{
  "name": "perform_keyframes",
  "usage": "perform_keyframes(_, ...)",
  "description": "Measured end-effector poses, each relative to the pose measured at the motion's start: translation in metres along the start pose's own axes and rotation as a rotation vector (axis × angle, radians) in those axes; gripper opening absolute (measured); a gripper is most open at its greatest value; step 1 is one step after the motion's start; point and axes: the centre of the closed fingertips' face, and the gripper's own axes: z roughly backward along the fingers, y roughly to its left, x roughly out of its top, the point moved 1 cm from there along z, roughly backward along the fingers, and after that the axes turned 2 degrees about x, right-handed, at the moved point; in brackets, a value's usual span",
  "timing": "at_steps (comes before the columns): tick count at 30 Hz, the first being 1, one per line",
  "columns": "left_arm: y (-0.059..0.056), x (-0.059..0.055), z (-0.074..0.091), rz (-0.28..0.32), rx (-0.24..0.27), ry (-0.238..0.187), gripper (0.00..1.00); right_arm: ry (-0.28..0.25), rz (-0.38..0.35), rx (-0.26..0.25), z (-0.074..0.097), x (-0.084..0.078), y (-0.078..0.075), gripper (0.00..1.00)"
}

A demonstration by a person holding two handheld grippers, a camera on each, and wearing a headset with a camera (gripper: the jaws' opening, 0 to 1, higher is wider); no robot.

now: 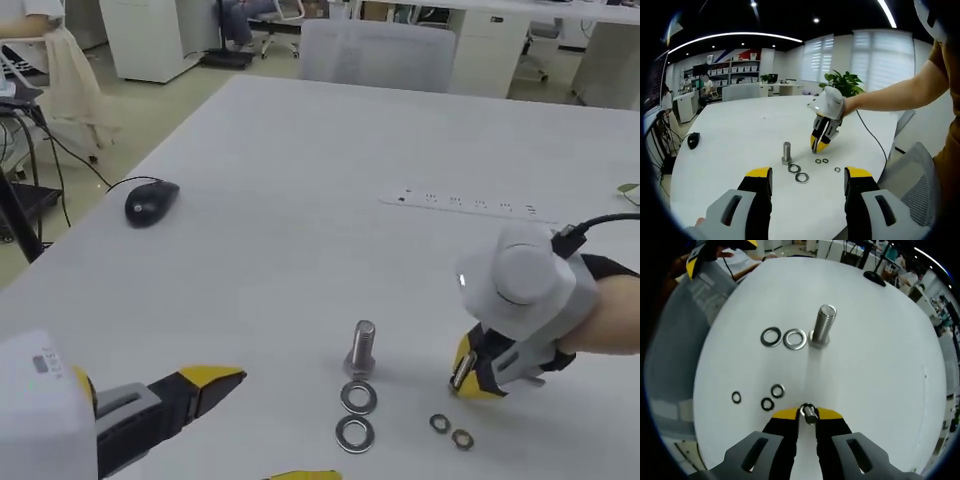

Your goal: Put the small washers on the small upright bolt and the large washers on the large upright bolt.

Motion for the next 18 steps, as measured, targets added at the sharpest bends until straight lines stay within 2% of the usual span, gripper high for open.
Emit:
perform_keyframes(10,0.000,0.001,0.001,-0.005,0.003,0.001,0.57,-0.003,-0.017,-0.001,0.002,-0.004,0.000,0.16)
perform_keyframes(18,-0.003,0.002,0.002,-0.014,0.001,0.002,0.57,-0.012,-0.037,-0.023,0.015,-0.010,0.001,0.16)
